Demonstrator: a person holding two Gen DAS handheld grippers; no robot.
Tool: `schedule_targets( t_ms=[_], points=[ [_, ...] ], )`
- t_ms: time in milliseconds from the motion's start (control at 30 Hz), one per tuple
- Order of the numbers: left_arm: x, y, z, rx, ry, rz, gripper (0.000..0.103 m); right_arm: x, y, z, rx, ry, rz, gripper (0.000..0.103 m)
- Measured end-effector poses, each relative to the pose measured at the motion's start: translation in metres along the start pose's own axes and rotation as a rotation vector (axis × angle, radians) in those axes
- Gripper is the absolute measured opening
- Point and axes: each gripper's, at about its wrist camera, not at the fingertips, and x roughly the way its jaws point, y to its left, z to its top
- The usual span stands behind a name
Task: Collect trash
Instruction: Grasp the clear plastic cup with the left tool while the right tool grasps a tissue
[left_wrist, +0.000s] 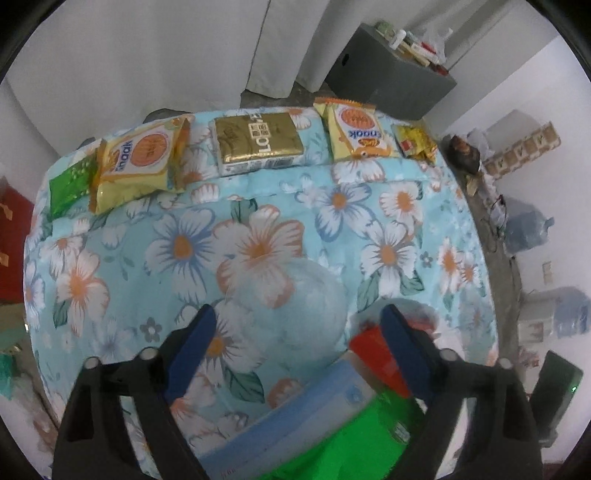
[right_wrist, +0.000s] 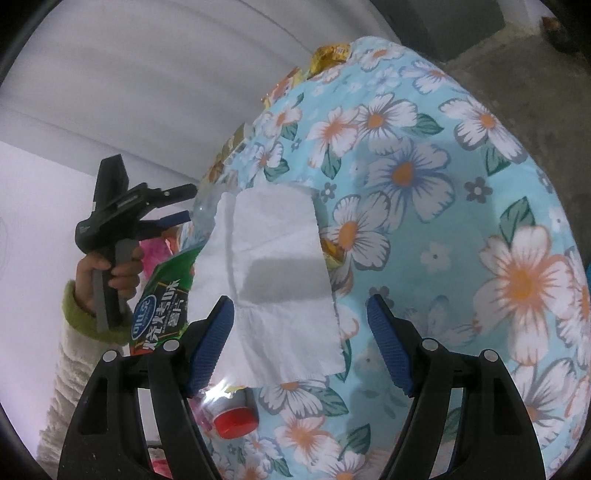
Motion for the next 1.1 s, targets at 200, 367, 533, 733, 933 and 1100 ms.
schedule_targets(
  t_ms=[200,367,533,733,933,1100],
  points=[
    [0.008,0.003,0.0,0.013,0.019,0.006,0.071,0.009,-0.003,0.001,0.015,0.02,0.006,0.071],
    [0.013,0.005,-0.002,0.018,0.029,0.002,0.067,0.016,-0.005,0.003,0.03,0.032,0.023,0.069],
    [0.013,0.005,-0.002,0.027,0.018,0.001,0.067,0.028,-0.006,0.005,0.062,0.06,0.063,0.06],
    [0.012,0.002,-0.001,0.041,-0.004,0.002,0.066,0.034,-0.006,0.007,0.074,0.048,0.065,0.04],
    [0.004,-0.002,-0.002,0.068,-0.05,0.007,0.066,0.032,-0.005,0.004,0.065,0.027,0.047,0.012],
    [-0.005,-0.006,-0.003,0.081,-0.082,0.01,0.066,0.016,-0.003,0.003,0.04,-0.017,0.029,0.005]
  ],
)
